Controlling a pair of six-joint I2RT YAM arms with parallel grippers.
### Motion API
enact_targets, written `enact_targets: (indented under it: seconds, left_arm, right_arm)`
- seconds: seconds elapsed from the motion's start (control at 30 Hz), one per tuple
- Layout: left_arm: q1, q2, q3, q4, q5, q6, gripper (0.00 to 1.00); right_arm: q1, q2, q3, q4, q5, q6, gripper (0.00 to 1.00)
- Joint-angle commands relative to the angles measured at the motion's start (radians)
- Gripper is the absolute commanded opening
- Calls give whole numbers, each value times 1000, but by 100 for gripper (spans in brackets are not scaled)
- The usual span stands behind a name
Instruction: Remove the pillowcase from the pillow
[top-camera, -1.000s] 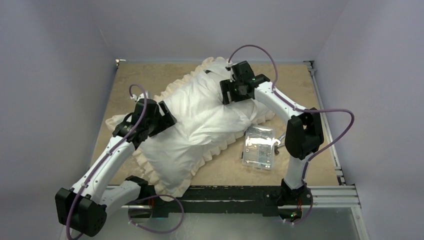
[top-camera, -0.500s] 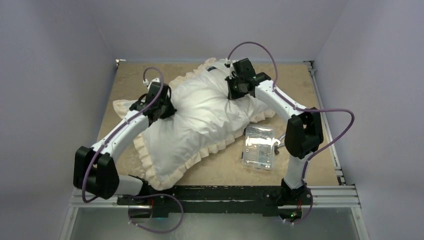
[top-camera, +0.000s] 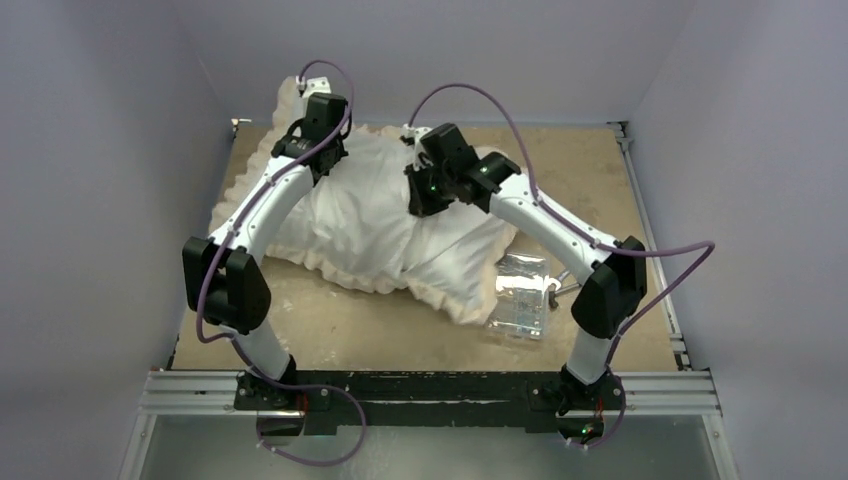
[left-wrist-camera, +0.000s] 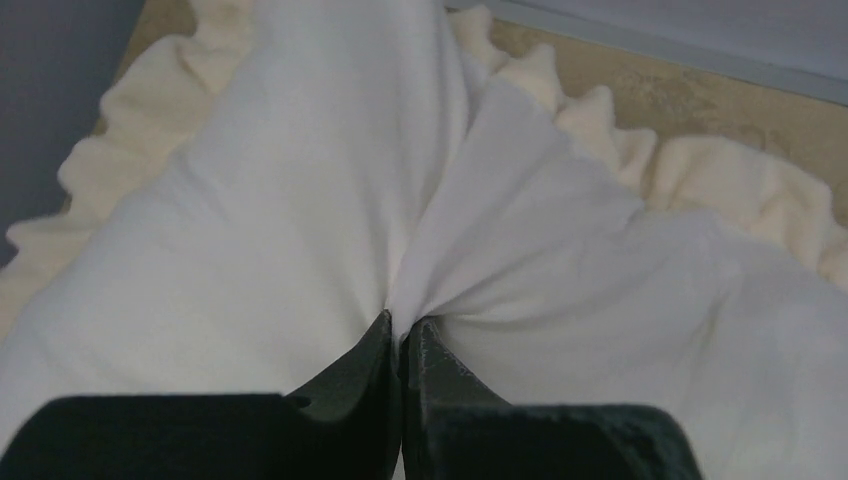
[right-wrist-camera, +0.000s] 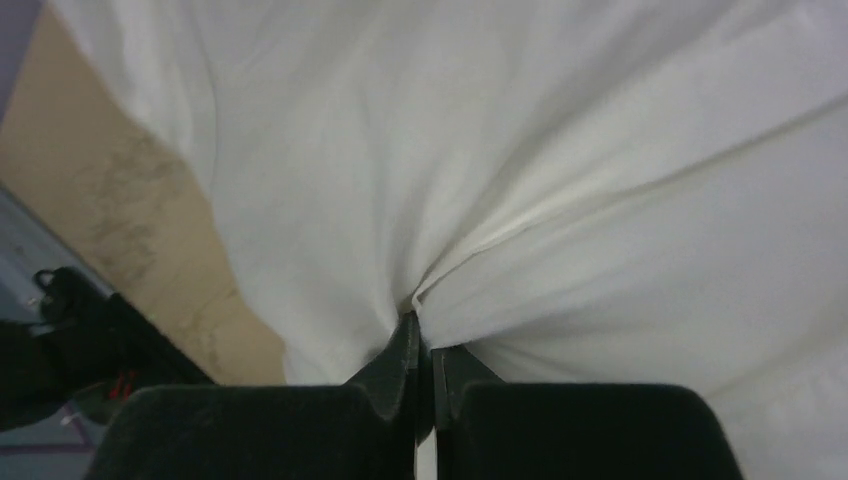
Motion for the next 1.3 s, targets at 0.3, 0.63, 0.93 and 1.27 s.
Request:
enact_targets:
  seconds: [0.3, 0.63, 0.93, 1.27]
  left_arm:
    - [-11, 85, 104, 248, -14, 202, 7]
    - [-11, -91, 29, 71, 75, 50, 70]
    - [-12, -339, -254, -21, 337, -52, 74]
    - [-12, -530, -469, -73, 477, -106, 75]
  right_arm:
    - [155, -9, -64, 273, -188, 228, 19]
    - [-10, -224, -212, 151, -135, 133, 84]
    - [-82, -400, -443, 6, -53, 85, 98]
    - [-78, -409, -679, 105, -176, 103, 99]
